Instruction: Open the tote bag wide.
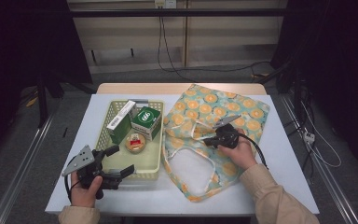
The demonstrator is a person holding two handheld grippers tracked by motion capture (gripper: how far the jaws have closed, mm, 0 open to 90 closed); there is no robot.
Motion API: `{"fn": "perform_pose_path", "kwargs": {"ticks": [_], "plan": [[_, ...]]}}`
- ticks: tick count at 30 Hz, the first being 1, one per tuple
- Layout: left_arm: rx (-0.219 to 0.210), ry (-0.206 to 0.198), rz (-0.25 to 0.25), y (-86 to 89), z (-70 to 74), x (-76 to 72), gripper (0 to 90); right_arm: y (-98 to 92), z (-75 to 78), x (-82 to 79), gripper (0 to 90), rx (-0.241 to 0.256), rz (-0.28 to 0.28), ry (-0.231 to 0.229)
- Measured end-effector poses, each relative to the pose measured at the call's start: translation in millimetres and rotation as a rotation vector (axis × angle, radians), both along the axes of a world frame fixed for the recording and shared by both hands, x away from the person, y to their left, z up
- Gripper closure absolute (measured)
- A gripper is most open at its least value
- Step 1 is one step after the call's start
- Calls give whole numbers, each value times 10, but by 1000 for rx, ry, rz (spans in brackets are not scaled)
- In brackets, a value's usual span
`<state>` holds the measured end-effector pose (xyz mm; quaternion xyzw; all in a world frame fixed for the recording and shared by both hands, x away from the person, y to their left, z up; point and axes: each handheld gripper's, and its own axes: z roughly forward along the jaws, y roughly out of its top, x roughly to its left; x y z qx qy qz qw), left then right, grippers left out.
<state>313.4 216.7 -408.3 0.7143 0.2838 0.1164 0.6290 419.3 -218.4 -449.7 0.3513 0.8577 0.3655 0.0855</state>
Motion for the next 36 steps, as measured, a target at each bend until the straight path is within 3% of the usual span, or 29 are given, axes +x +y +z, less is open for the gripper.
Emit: {"fn": "perform_pose_path", "kwargs": {"ticks": [2,3,4,7,9,13,15,19,20,23,28,36], "plan": [[3,-1,-2,-2,0,1,37,14,30,-23,851,6,7,-7],[3,-1,-3,-5,1,2,37,30,41,-30,741,8,4,-17],[3,-1,-5,-8,2,2,37,51,52,-35,692,14,4,-28],[2,0,-5,-19,0,3,37,131,75,-42,688,25,23,-60],[2,1,-6,-17,-2,4,37,189,75,-32,603,38,18,-79],[1,1,-7,-8,-1,2,37,316,48,40,590,-11,28,-81],[0,0,-6,-4,0,3,37,365,27,89,625,-17,24,-84],[-3,6,-5,-7,-8,4,37,442,3,194,844,-34,51,-58],[-2,6,-6,-6,-8,5,37,441,20,224,892,-36,44,-72],[-6,6,-5,-7,-5,4,37,396,111,362,900,23,4,-65],[-4,10,-2,-2,-14,13,37,368,238,603,900,26,-37,-105],[-8,15,2,1,-21,17,37,420,71,868,900,1,-78,-76]]}}
